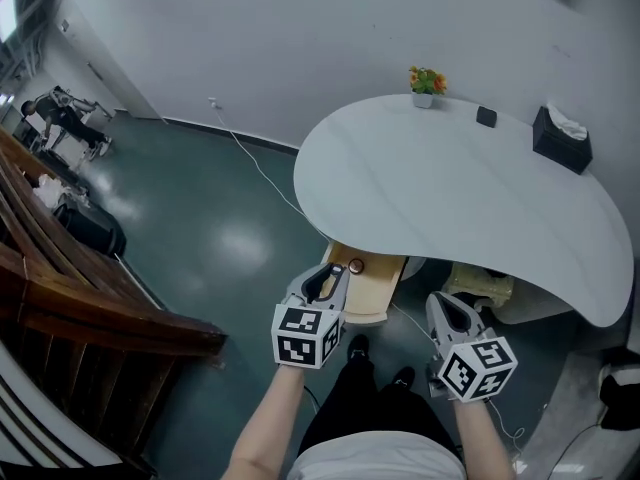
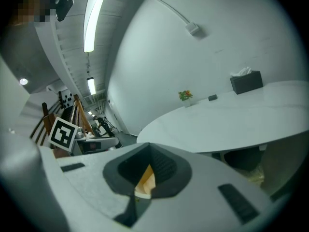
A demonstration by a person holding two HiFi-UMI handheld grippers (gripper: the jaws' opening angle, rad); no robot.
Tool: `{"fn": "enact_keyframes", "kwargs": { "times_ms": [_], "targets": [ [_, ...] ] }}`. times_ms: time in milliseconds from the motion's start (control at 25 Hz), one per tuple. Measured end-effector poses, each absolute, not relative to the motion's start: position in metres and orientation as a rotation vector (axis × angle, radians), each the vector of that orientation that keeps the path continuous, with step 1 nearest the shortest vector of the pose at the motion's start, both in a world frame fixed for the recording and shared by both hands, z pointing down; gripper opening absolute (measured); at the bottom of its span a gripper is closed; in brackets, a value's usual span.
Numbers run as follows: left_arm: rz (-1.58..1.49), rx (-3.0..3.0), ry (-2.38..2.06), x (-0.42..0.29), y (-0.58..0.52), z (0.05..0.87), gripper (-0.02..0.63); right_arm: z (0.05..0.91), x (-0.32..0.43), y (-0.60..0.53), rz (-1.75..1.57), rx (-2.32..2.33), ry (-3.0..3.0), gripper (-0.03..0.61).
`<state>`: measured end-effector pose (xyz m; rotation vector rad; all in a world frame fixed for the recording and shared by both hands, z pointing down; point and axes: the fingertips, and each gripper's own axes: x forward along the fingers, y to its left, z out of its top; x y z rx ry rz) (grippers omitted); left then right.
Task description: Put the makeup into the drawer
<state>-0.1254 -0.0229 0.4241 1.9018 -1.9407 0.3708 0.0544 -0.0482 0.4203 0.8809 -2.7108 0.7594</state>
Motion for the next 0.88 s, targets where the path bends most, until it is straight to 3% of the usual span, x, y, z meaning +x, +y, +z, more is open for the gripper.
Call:
{"fn": "enact_keyframes", "kwargs": {
  "times_ms": [880],
  "targets": [
    [0.671,2.456,-1.164,-0.139,-0.071,0.496,0.101,0.449,0.002,-0.039,0.916,1.526,-2.406,0.002]
  ]
}}
